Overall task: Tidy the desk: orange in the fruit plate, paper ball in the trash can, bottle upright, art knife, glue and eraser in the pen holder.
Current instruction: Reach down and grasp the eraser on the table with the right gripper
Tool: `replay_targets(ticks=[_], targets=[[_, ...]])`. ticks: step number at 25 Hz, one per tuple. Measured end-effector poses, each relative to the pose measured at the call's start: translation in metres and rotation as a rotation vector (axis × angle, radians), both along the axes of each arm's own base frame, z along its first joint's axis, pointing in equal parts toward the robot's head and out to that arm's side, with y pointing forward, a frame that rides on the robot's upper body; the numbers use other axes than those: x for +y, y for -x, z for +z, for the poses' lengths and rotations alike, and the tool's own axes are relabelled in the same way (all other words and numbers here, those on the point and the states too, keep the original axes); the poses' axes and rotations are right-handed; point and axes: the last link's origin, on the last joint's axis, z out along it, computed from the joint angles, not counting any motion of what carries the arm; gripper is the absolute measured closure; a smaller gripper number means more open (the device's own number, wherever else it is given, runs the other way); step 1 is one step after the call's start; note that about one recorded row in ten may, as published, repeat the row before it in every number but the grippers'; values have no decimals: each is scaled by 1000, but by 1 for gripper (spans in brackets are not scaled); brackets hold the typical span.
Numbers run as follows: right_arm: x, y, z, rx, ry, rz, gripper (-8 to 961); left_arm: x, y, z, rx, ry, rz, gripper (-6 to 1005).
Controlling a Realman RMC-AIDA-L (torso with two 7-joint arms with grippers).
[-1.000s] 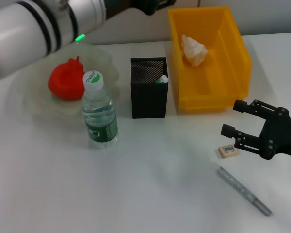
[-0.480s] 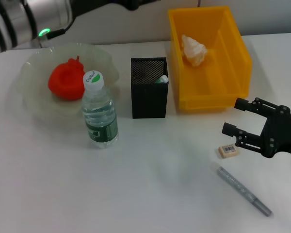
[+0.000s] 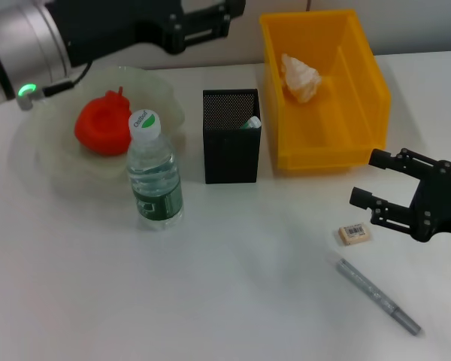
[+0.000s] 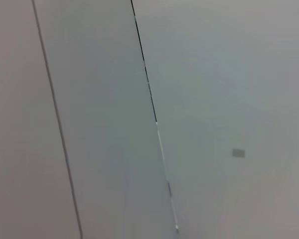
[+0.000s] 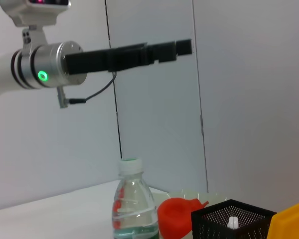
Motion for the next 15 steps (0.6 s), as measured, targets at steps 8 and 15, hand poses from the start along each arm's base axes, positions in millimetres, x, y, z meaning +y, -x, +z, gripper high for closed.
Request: replay_targets(ticks=[8,15], targets=[[-1,1,4,4,8,5,244,-16,23,-12,-4,101,17,203],[-2,0,4,8,11,-9,244,-19,39,-3,-109,85,97,203]])
